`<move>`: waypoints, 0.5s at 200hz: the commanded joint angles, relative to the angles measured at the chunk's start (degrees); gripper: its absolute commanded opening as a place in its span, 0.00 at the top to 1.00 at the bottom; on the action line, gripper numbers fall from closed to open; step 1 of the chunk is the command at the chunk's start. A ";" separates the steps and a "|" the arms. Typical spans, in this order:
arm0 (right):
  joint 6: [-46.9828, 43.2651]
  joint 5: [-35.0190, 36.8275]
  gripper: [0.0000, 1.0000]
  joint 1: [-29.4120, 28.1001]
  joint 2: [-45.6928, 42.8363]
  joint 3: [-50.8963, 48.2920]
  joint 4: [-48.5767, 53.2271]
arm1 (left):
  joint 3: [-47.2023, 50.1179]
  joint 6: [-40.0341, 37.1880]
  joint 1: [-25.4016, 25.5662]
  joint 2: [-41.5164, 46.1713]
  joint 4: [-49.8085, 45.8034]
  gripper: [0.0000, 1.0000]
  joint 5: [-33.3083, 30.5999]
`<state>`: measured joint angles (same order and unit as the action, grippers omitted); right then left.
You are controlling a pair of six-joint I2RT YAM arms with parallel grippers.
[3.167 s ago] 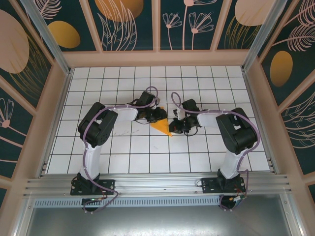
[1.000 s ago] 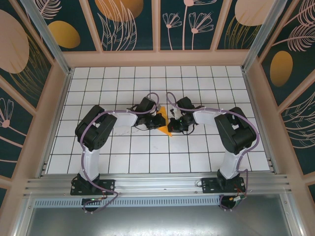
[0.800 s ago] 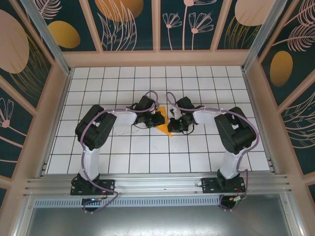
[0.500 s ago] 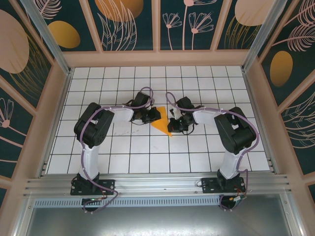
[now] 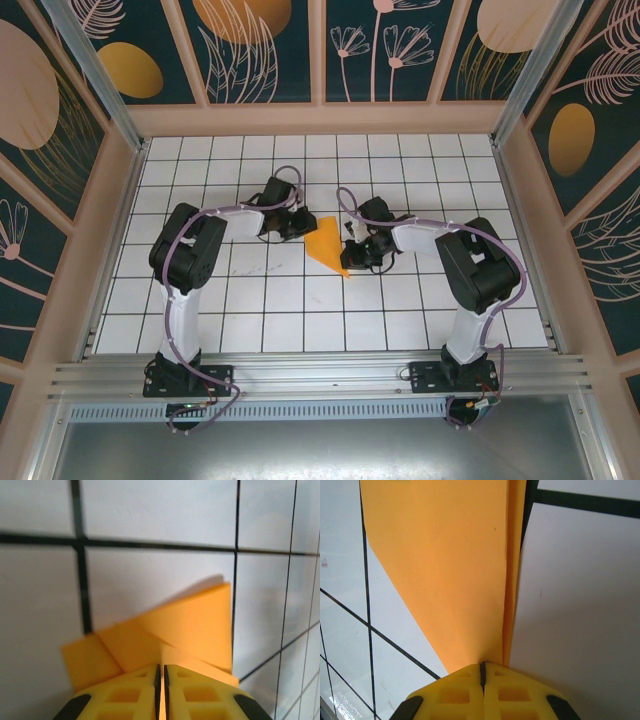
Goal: Fold a paper plane with a square sheet of paper (fold left side to right side)
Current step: Fourth fold the wing at the center of the table.
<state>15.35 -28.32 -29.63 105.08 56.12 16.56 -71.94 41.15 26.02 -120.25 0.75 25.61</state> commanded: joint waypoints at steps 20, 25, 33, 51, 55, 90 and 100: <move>-0.85 12.13 1.00 -0.24 5.28 -4.28 10.12 | -2.69 -3.09 -3.83 -3.32 -2.20 0.87 -7.52; -0.85 12.14 1.00 -0.21 5.29 -4.27 10.15 | -2.60 -3.04 -4.07 -3.33 -2.05 0.87 -7.60; -0.84 12.05 1.00 -0.26 5.21 -4.24 10.16 | -2.48 -3.09 -4.52 -3.41 -1.96 0.86 -7.72; -0.83 12.03 1.00 -0.34 5.18 -4.16 10.16 | -2.99 -3.32 -5.41 -3.60 -1.87 0.86 -7.54; -0.85 12.05 1.00 -0.34 5.21 -4.14 10.14 | -3.11 -3.41 -5.56 -3.60 -1.89 0.86 -7.37; -0.35 11.88 1.00 -0.52 5.24 -3.60 9.73 | -4.78 -4.56 -6.17 -2.24 -2.96 0.87 -7.42; -0.25 11.88 1.00 -0.61 5.25 -3.46 9.63 | -4.29 -4.67 -6.11 -1.08 -2.39 0.86 -7.20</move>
<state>15.38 -28.25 -29.76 105.06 56.16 16.56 -75.31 38.70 21.41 -121.84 -0.27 21.85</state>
